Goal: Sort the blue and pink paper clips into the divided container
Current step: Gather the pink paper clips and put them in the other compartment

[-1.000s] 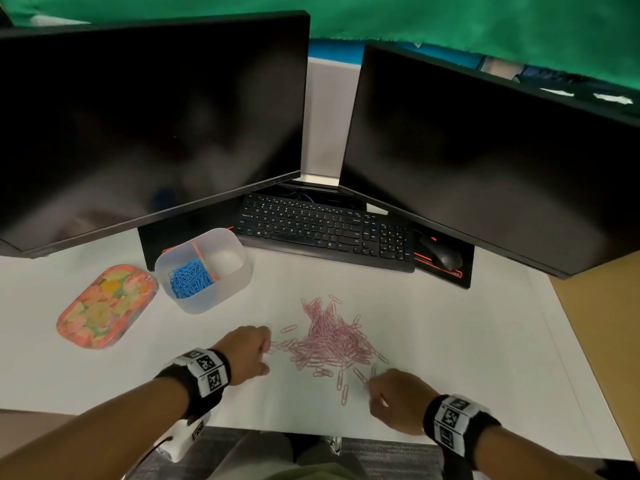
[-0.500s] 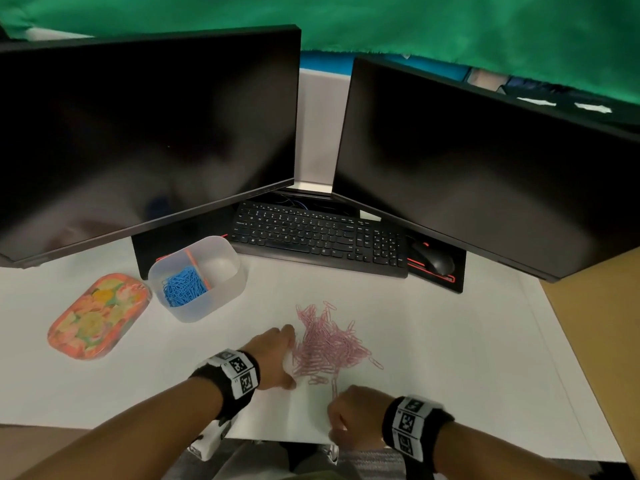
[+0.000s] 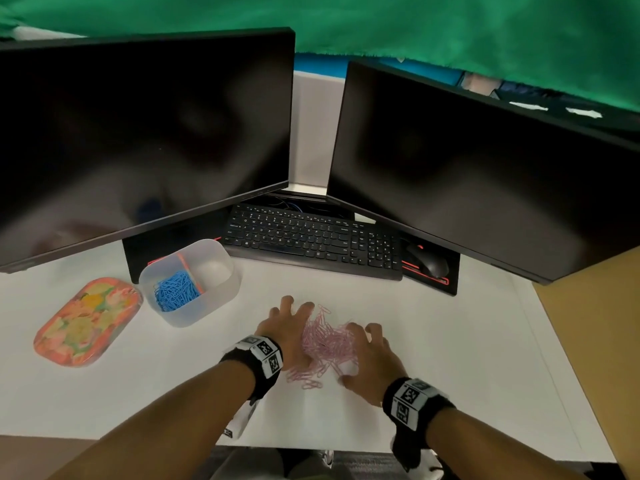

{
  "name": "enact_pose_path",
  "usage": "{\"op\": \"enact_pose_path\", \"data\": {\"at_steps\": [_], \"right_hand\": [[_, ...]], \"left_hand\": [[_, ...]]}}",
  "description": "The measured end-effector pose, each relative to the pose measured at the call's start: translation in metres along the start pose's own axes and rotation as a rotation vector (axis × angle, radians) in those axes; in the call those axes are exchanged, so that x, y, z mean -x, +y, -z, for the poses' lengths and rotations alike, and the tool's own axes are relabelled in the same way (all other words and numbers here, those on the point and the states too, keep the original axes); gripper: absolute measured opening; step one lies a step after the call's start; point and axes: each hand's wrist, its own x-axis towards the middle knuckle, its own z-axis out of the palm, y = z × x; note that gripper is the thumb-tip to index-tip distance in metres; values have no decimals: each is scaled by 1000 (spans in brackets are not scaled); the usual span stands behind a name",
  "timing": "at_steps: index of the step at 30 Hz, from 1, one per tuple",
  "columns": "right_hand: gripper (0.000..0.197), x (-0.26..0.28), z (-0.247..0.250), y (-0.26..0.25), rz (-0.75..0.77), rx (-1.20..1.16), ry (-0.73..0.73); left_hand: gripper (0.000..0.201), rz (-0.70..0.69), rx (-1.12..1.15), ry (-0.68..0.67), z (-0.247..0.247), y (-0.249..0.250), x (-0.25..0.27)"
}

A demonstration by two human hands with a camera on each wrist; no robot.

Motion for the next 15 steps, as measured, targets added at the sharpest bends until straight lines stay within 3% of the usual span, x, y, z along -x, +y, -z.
{"op": "enact_pose_path", "data": {"at_steps": [2,4,9,12,15], "right_hand": [[91,-8,-2,-1,-32,-28,-13],[86,-17,-4,-5,-34,-61,-19],[42,-33,-2,-14,13,-138,21],[22,-41,3,-17,20,-127,36],[22,-45,4,-15,22,-108,46]], "left_hand": [[88,-21,-22,-21,0,4,-5],[73,-32,17,-1,-1,8,-8],[35,-43,121,60,1,11,-14],[26,-49,141,106,1,9,-14],[32,-52,174,137,3,6,-15]]}}
